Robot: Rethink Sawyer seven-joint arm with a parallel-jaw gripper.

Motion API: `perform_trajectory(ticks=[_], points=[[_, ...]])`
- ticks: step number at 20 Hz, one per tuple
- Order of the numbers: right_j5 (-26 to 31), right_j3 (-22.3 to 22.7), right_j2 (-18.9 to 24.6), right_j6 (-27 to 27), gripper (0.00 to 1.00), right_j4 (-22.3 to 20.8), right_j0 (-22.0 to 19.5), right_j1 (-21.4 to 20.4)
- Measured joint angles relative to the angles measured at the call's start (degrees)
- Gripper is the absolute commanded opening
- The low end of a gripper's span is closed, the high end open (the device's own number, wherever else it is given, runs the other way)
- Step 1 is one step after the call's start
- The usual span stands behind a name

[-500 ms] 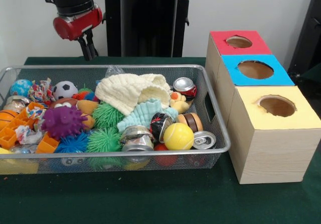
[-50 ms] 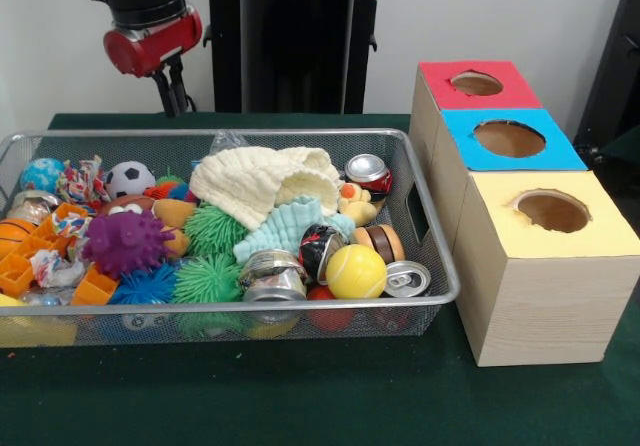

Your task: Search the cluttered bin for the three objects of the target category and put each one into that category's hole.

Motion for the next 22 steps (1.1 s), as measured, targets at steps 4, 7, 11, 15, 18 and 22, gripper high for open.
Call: perform_trajectory(ticks=[4, 7, 11, 15, 18, 22], points=[[0.0, 0.0, -0.5, 0.0, 0.0, 0.0, 0.1, 0.0], [0.0, 0.0, -0.7, 0.0, 0.0, 0.3, -0.1, 0.0], [0.0, 0.0, -0.7, 0.0, 0.0, 1.0, -0.3, -0.1], [-0.5, 0.0, -0.7, 0.0, 0.0, 1.3, -0.4, -0.1], [-0.9, 0.0, -0.8, 0.0, 0.0, 1.4, -0.4, -0.1], [-1.0, 0.0, -0.9, 0.0, 0.0, 1.4, -0.4, -0.1]])
